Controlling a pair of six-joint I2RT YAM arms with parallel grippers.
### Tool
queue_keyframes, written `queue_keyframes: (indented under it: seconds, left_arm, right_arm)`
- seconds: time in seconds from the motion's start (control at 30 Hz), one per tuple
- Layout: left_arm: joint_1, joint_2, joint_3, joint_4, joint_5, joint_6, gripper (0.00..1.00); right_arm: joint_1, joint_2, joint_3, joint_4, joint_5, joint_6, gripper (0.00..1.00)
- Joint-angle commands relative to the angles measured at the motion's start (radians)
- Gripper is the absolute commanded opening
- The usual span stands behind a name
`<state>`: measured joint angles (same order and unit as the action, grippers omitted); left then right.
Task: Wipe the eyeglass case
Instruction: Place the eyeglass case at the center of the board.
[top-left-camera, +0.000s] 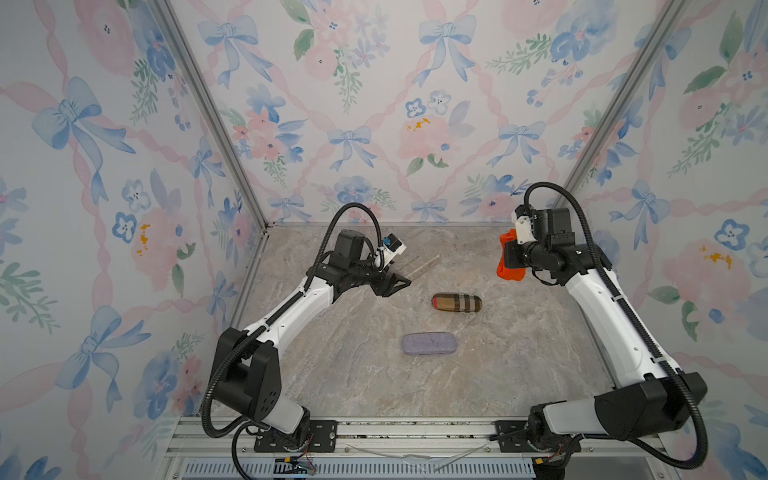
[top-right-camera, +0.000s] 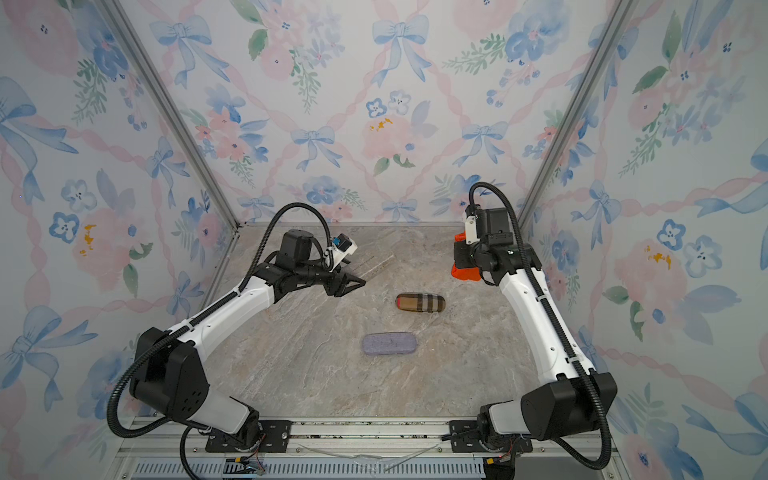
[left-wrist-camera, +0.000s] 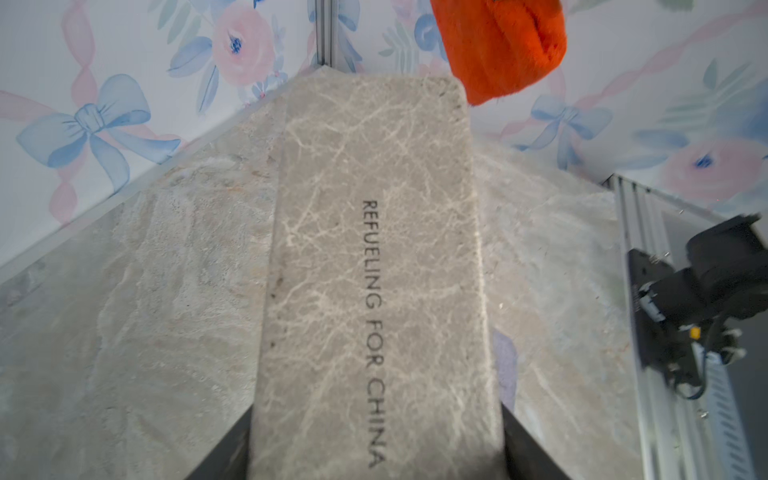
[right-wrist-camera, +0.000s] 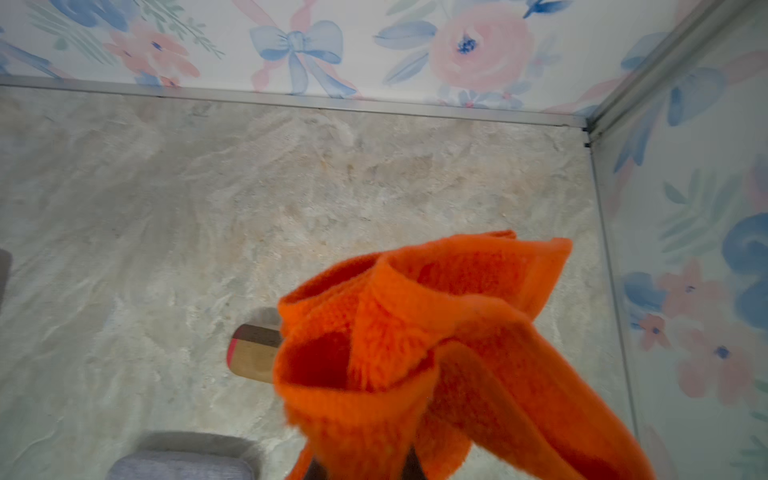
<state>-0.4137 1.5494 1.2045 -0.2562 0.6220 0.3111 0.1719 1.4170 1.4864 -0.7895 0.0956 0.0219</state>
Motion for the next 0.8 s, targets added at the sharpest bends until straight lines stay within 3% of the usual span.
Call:
queue_keyframes:
  seconds: [0.0,0.17,0.27,0.47,0.77]
  left_arm:
    - [-0.004,0.031,0.007,-0.01,-0.087,0.304,0.38]
    - [0.006,0.128,-0.004,-0.058,-0.203,0.497,0.37]
    - [0.017,0.188,0.03,-0.1,-0.245,0.553,0.37]
    - [0.032,0.321,0.078,-0.095,-0.241,0.583,0.35]
    - [0.004,0.4,0.06,-0.054,-0.246,0.595,0.38]
  right_arm:
    - [0.0,0.08,-0.027,-0.051,0.203,-0.067,0.0]
    - [-0.019,0.197,-0.061,-0.02,0.23,-0.091,0.0]
    - [-0.038,0.268,-0.072,-0.008,0.218,-0.094,0.0]
    - [-0.054,0.41,-0.045,-0.025,0.243,-0.114,0.0]
    - [-0.077,0.579,0.017,-0.045,0.179,-0.106,0.06]
